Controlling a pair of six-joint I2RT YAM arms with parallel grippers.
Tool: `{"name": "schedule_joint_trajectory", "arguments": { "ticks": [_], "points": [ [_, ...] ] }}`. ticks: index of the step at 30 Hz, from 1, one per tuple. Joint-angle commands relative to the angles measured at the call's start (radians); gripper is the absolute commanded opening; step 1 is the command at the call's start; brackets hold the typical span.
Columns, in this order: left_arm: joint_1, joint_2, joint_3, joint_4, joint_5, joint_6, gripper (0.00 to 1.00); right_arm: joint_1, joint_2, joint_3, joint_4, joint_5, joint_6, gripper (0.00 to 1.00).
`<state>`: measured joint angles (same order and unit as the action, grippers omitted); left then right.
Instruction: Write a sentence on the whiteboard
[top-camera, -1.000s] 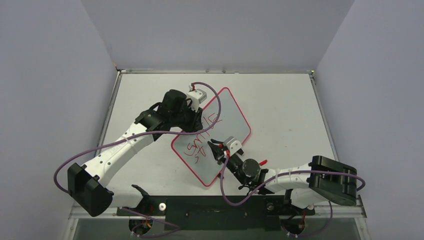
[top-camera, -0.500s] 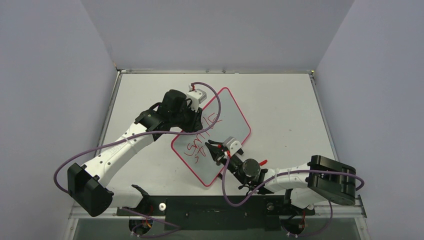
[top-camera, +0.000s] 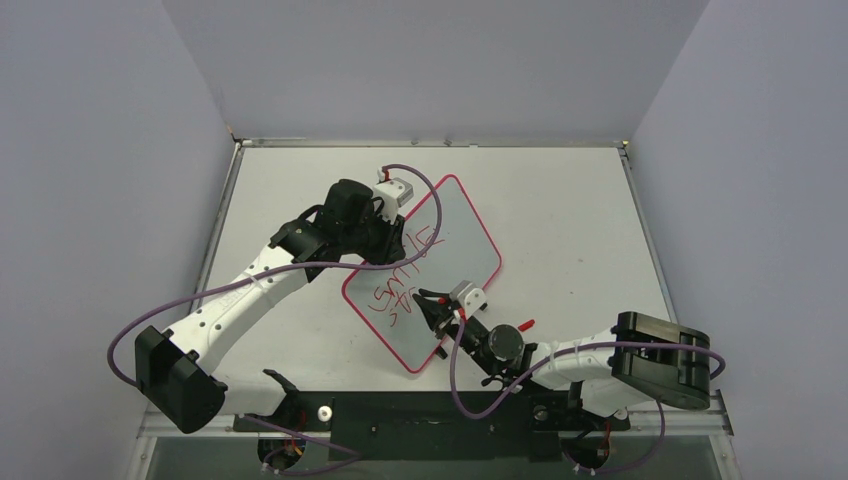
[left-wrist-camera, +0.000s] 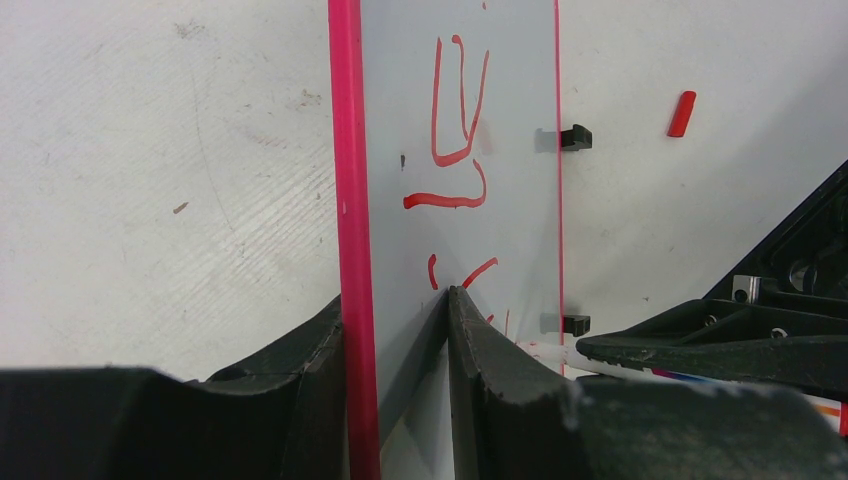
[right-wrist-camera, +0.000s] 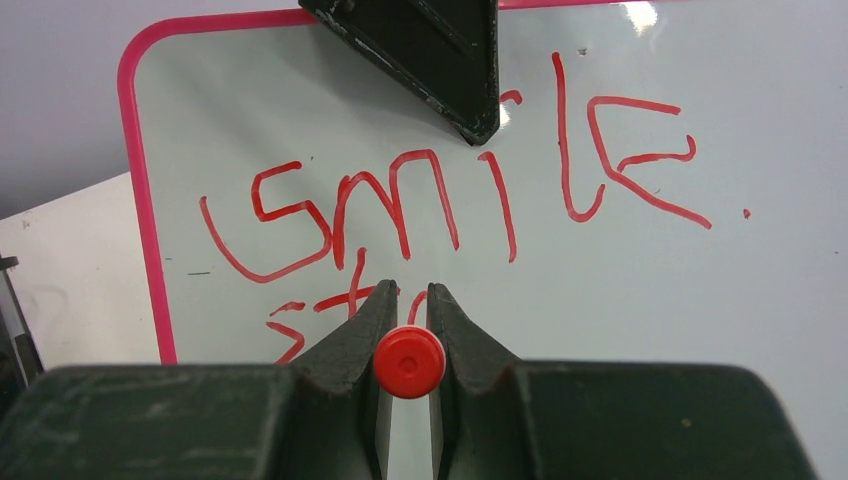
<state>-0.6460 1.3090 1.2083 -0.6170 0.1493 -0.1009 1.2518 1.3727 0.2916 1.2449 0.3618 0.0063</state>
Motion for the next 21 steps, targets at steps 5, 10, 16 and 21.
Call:
{"name": "schedule_joint_trajectory", "arguments": {
  "ticks": [5,10,16,21],
  "points": [
    [-0.006,0.002,-0.027,-0.033,-0.128,0.131,0.00,-0.009,0.012,0.024,-0.050,0.050,0.001,0.00],
    [-0.006,-0.001,-0.027,-0.032,-0.130,0.132,0.00,-0.015,0.007,0.042,-0.073,0.047,-0.041,0.00],
    [-0.006,-0.003,-0.026,-0.032,-0.127,0.132,0.00,-0.019,0.009,0.079,-0.098,0.040,-0.077,0.00],
    [-0.006,-0.005,-0.026,-0.032,-0.128,0.132,0.00,-0.023,0.016,0.105,-0.109,0.036,-0.093,0.00]
  ]
}}
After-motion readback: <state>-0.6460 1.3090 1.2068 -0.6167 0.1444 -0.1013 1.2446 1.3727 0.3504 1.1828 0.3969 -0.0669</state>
